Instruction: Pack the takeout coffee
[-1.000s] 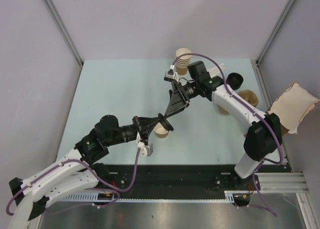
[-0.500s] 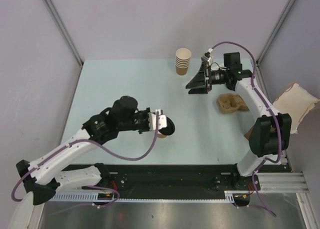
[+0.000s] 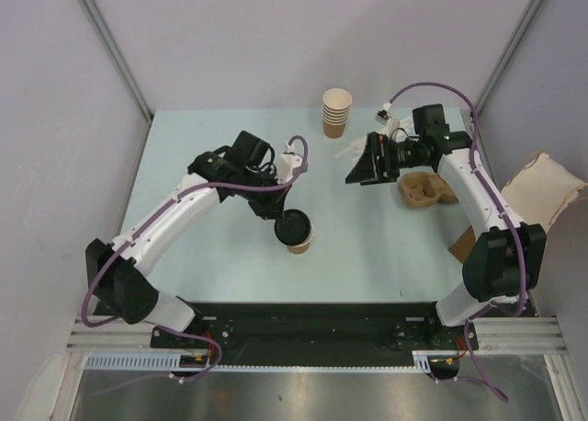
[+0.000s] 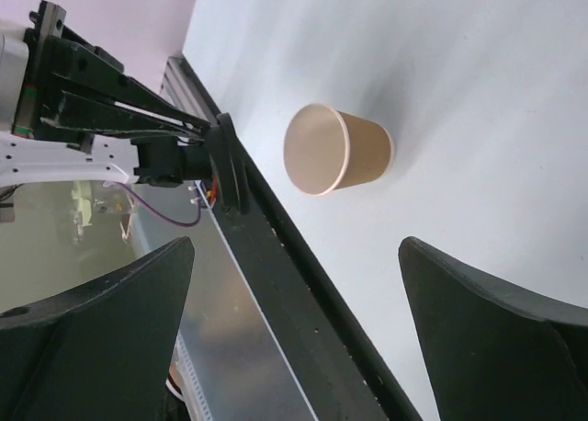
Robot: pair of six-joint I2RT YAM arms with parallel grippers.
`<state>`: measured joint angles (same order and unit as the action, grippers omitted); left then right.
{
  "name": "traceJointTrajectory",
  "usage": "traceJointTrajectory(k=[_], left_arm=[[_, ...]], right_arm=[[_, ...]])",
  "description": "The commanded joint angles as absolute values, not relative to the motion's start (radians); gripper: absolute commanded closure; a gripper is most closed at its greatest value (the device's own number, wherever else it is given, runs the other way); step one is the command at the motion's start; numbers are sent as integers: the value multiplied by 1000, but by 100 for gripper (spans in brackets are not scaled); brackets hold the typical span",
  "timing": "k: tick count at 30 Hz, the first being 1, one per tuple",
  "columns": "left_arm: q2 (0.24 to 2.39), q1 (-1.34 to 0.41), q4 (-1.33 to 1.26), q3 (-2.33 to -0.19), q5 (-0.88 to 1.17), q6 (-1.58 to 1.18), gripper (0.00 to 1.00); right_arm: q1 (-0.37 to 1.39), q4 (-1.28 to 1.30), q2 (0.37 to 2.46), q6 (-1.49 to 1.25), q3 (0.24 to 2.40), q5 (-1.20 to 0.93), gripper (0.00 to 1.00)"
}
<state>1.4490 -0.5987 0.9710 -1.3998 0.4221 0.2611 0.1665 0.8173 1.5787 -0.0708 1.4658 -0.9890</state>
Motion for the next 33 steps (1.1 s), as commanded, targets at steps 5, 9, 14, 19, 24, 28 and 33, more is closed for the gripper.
traceJointTrajectory(k=[5, 9, 14, 19, 24, 28, 33], left_arm=[[1548, -594, 1017, -1494, 431, 6, 100], [1585, -580, 985, -1491, 400, -34, 100], [1629, -575, 966, -1506, 384, -44, 100], [1666, -574, 969, -1528, 331, -54, 100], [1706, -563, 977, -1543, 316, -57, 100], [1727, -549, 988, -1558, 342, -52, 100], [1738, -548, 996, -1557, 373, -48, 100]], right_arm=[[195, 799, 1522, -26, 1416, -908, 0], [238, 788, 1514, -9, 1399, -871, 0], [258, 761, 1503, -14, 1374, -874, 0], [268, 750, 1500, -17, 1362, -874, 0], [270, 746, 1496, -21, 1362, -882, 0], [270, 746, 1486, -21, 1361, -885, 0], [268, 747, 1486, -21, 1359, -882, 0]])
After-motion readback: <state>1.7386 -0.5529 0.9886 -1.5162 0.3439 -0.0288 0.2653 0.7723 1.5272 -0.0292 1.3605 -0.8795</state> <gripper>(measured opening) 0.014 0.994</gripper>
